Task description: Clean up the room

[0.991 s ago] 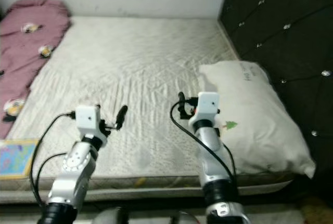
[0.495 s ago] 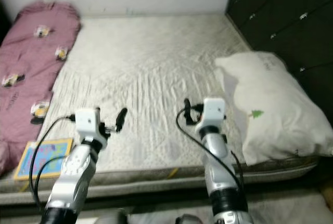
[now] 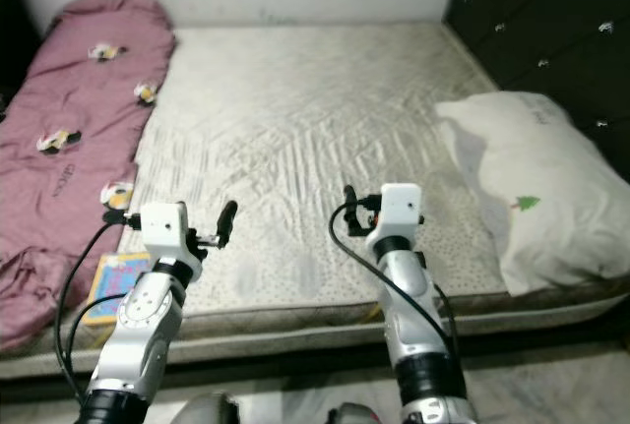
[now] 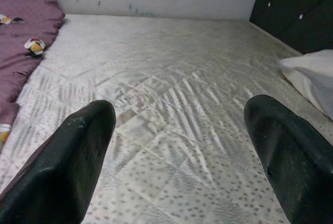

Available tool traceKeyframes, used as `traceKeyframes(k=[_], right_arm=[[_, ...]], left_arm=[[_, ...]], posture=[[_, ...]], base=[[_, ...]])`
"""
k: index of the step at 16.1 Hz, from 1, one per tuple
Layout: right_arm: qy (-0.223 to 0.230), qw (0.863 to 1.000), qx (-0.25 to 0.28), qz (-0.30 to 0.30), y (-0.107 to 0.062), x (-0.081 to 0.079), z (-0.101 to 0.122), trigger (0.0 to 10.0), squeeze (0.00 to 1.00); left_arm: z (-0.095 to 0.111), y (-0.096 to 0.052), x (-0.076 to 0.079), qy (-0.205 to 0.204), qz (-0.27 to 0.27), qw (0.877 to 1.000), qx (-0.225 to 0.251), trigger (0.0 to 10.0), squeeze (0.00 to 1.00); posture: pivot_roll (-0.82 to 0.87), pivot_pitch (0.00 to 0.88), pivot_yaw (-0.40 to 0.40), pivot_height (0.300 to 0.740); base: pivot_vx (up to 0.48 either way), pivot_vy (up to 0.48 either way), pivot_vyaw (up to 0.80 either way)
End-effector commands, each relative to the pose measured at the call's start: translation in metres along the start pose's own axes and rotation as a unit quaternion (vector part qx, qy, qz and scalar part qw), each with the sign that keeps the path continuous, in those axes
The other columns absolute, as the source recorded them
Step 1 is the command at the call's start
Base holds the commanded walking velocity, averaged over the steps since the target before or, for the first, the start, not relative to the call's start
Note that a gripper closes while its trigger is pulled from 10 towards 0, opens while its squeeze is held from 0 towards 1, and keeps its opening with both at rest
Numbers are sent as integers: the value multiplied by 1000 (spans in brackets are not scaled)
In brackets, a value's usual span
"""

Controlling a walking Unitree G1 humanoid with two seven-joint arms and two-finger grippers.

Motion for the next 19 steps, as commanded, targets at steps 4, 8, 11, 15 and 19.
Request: traceKeyframes(k=[4, 8, 11, 15, 19], right_arm=[[3, 1000, 6, 9, 3, -9, 6, 10000, 0], [0, 1000, 3, 8, 3, -8, 4, 10000, 0], [1, 1000, 4, 9, 4, -10, 5, 10000, 0], [-1, 1000, 5, 10, 6, -10, 7, 10000, 0], [-2, 1000, 6, 10, 5, -10, 7, 10000, 0]], left_arm=[[6, 0, -9, -1, 10, 1000, 7, 10000, 0], [14, 1, -7, 8, 5, 1000, 26, 10000, 0], [18, 1, -5, 4, -5, 999, 36, 10000, 0], [18, 1, -3, 0, -12, 999, 37, 10000, 0], [17, 0, -2, -2, -16, 999, 34, 10000, 0]], posture=[[-15, 36, -22, 740], [-16, 33, -20, 740], [-16, 30, -19, 740], [-14, 32, -20, 740], [-14, 37, -19, 740]], base=[[0, 477, 0], [0, 120, 0], [0, 0, 0], [187, 0, 0], [267, 0, 0]])
Point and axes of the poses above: a point about 5 cm out from each wrist's last joint towards the gripper, its own y axis pointing out of the wrist towards the gripper, its own z axis along the axis of the wrist's last joint, x = y × z, the point moved 6 cm from there along y, pointing out of the wrist towards the gripper, and after that the axes turned 7 degrees about -y, right-handed, at the moved point
